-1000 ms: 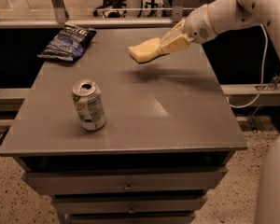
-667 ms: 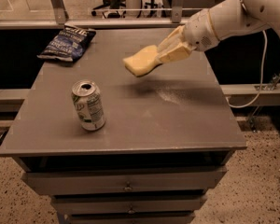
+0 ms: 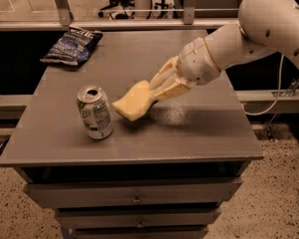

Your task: Move sponge near 7up can

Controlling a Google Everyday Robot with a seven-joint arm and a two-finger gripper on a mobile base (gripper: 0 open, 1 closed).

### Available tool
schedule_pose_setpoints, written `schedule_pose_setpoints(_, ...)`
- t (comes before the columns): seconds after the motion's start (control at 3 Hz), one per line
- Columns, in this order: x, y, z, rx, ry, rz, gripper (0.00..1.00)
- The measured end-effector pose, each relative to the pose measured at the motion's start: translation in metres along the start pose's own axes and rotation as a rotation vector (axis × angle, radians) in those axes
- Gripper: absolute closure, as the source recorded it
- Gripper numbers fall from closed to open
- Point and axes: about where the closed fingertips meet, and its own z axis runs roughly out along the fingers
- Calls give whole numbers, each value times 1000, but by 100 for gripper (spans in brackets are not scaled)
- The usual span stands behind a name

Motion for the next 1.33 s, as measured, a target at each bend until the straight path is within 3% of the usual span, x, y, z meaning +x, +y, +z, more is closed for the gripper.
schedule_pose_setpoints(0.67,-14,27,16,-68,-13,-36,53)
schedule_pose_setpoints(1.0,-19,33,25,-83,-21,-44,22)
schedule_pose_setpoints(1.33,-21,35,29,-88,-24,-48,1)
